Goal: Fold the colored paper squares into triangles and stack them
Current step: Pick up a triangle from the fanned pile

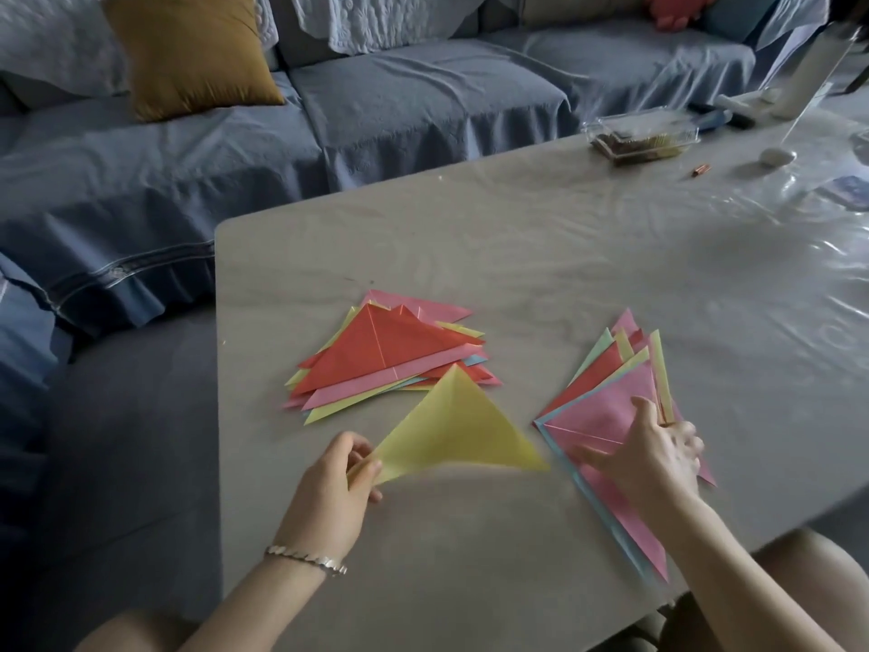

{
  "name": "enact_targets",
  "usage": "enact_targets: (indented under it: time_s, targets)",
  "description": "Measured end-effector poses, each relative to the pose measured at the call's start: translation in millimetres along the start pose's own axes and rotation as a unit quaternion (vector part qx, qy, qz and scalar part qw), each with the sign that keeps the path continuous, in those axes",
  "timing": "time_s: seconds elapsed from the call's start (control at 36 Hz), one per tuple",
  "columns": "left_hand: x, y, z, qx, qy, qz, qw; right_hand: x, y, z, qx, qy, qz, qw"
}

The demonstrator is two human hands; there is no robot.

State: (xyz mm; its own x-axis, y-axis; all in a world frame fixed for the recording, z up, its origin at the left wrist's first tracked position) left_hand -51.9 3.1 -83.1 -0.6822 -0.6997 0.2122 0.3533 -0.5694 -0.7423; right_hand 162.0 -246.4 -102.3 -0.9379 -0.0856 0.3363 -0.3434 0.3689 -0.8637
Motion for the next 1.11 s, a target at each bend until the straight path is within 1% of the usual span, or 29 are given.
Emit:
enact_targets:
  time_s: [0.06, 0.11, 0.19, 0.25, 0.31, 0.36, 0.42, 0.44, 0.5, 0.56, 0.61, 0.67, 0.72, 0.81, 0.89, 0.97, 1.03, 1.11]
  targets:
    - [-2.4, -13.5, 12.4, 0.034, 0.014, 0.032, 0.999, -1.3, -1.2, 2.0, -0.026, 0.001, -0.006, 1.000]
    - [-11.1, -30.8, 24.4, 0.041, 0.031, 0.074, 0.996, -2.1, -3.1, 3.0, -0.055, -0.002, -0.007, 0.998]
    - [-37.3, -49.3, 27.3, 0.044, 0.011, 0.120, 0.992, -1.8, -7.8, 4.3, -0.070, -0.008, 0.010, 0.997]
    - [-58.3, -52.5, 18.5, 0.046, -0.035, 0.129, 0.990, -1.4, -9.1, 6.2, -0.079, -0.007, 0.011, 0.997]
    - [-75.0, -50.3, 6.8, 0.051, -0.082, 0.122, 0.988, -1.1, -8.5, 9.3, -0.097, 0.001, 0.001, 0.995]
    - [-83.9, -46.1, -1.0, 0.008, -0.112, 0.106, 0.988, -0.6, -7.4, 12.2, -0.120, 0.014, -0.015, 0.993]
    - [-84.1, -43.2, -1.3, -0.064, -0.120, 0.101, 0.986, -1.1, -7.9, 13.4, -0.122, 0.029, -0.026, 0.992]
    - [-81.8, -42.2, 0.5, -0.096, -0.116, 0.107, 0.983, -1.6, -8.5, 13.2, -0.113, 0.037, -0.030, 0.992]
    - [-73.3, -39.2, 6.5, -0.126, -0.099, 0.125, 0.979, -2.8, -10.1, 12.2, -0.091, 0.051, -0.037, 0.994]
    - [-62.9, -34.5, 16.5, -0.149, -0.043, 0.143, 0.978, -4.6, -11.2, 10.1, -0.081, 0.051, -0.039, 0.995]
    - [-51.3, -27.5, 26.5, -0.155, 0.023, 0.142, 0.977, -6.6, -12.6, 9.2, -0.084, 0.046, -0.032, 0.995]
    - [-36.8, -18.7, 36.4, -0.136, 0.074, 0.111, 0.982, -9.4, -15.0, 9.9, -0.099, 0.033, -0.016, 0.994]
    - [-22.3, -8.8, 43.1, -0.107, 0.107, 0.071, 0.986, -11.4, -17.8, 11.4, -0.123, 0.008, 0.010, 0.992]
    - [-5.2, 5.8, 43.8, -0.078, 0.123, 0.011, 0.989, -8.1, -21.5, 12.1, -0.168, -0.058, 0.055, 0.983]
    - [5.8, 15.9, 43.1, -0.065, 0.122, -0.024, 0.990, -0.9, -25.4, 13.1, -0.214, -0.097, 0.076, 0.969]
    - [11.6, 23.7, 41.2, -0.005, 0.081, -0.056, 0.995, 14.2, -31.0, 0.2, -0.301, -0.139, 0.045, 0.942]
    - [14.9, 31.0, 40.0, 0.081, 0.023, -0.088, 0.993, 27.3, -27.1, -12.1, -0.400, -0.128, -0.005, 0.907]
    - [24.9, 47.5, 45.2, 0.232, -0.069, -0.153, 0.958, 46.2, -6.3, -33.2, -0.500, -0.096, -0.093, 0.856]
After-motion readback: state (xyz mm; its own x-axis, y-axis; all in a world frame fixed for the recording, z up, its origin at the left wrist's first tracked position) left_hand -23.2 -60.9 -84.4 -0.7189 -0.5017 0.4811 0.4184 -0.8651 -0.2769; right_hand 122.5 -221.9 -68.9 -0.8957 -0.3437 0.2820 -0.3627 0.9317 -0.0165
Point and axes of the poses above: each hand's wrist, its own x-axis away from the middle knuckle, its own y-axis out of the palm, z = x × y, the point moved 7 cm from there along -x, towards the middle knuckle, and after that the axes turned 7 degrees about -x, right-handed, at the moved point
